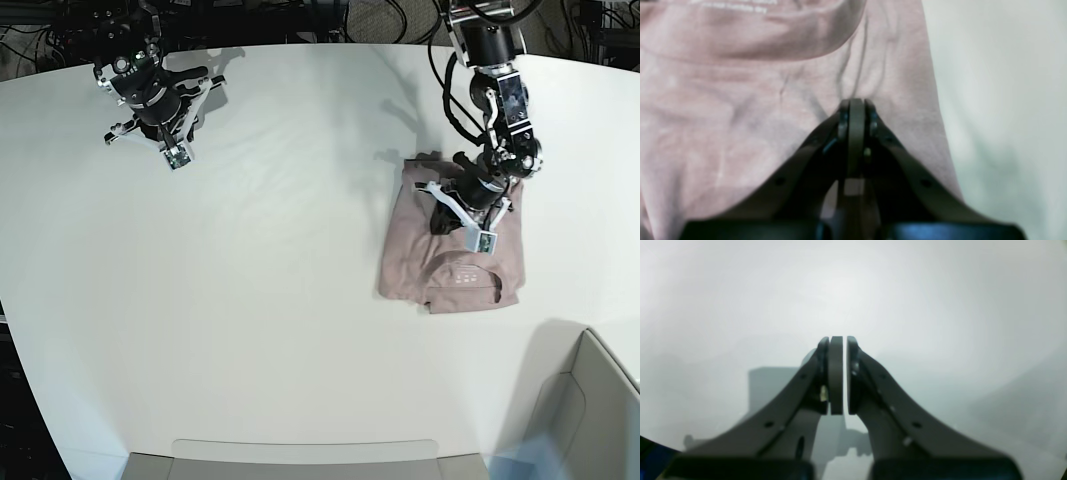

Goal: Fold the T-shirt properly

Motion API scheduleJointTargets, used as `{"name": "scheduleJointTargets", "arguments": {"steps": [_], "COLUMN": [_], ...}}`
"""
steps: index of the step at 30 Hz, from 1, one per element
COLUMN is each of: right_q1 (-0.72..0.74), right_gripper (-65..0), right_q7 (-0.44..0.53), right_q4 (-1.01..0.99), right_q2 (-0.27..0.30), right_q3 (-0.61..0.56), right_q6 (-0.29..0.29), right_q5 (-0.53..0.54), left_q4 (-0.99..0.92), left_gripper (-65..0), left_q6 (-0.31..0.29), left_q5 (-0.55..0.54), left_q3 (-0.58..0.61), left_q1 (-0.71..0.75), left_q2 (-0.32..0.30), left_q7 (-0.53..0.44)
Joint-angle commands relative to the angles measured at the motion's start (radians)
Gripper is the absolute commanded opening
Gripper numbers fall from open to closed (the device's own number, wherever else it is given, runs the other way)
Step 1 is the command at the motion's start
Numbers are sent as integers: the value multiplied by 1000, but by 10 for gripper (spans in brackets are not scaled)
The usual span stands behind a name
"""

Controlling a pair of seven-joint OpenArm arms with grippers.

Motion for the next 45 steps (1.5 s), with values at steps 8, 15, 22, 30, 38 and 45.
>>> {"name": "scheduleJointTargets", "arguments": {"steps": [8,15,22,30,38,45], "right_q1": [6,18,-58,-269,-609,-698], "right_gripper": [-636,-636,-636,-637,-637,-637], "right_q7": [13,15,13,15,130,127], "right_q4": [19,53,79,84,84,79], "right_q2": [3,3,-19,33,164,220], "right_q3": [-1,-1,-4,5,5,-13], "right_q6": [-2,-2,-2,-2,-4,-5], "right_q5": [1,1,1,160,270,268], "left_q4": [22,332,693,762,756,529], "left_gripper": [-650,-650,-650,-650,-650,-650], "left_q6": [23,25,31,23,23,23], "left_q5": [50,52,54,52,50,49], "left_q3": [-11,-13,-23,-235,-344,-322], "left_q1": [-39,44,299,607,956,991], "left_q2": [-107,-107,-103,-27,-12,-17], "left_q7": [49,60,60,60,167,195]}}
